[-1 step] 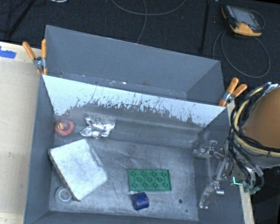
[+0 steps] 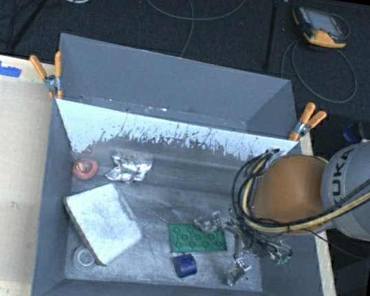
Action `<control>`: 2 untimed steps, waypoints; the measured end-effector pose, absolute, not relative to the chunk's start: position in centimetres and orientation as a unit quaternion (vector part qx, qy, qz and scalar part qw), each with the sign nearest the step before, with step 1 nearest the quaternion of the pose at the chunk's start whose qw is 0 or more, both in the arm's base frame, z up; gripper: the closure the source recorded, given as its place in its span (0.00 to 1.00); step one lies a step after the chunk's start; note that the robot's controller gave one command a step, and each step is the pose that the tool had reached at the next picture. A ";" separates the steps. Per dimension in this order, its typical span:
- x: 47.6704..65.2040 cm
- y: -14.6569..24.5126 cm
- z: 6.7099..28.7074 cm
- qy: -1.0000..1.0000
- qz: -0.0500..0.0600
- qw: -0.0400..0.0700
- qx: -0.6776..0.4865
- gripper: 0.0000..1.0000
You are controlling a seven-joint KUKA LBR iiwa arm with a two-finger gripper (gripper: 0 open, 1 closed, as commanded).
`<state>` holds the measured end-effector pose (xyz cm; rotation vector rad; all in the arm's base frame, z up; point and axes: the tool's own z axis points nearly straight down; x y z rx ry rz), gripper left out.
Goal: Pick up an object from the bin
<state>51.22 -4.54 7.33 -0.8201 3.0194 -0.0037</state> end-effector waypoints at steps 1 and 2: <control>51.8 -4.2 7.8 0.964 -0.002 0.018 -0.264 1.00; 50.1 -3.7 19.2 0.963 -0.001 0.003 -0.270 1.00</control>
Offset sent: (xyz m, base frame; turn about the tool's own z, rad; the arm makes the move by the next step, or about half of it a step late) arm 0.0000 0.0000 0.0000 0.0000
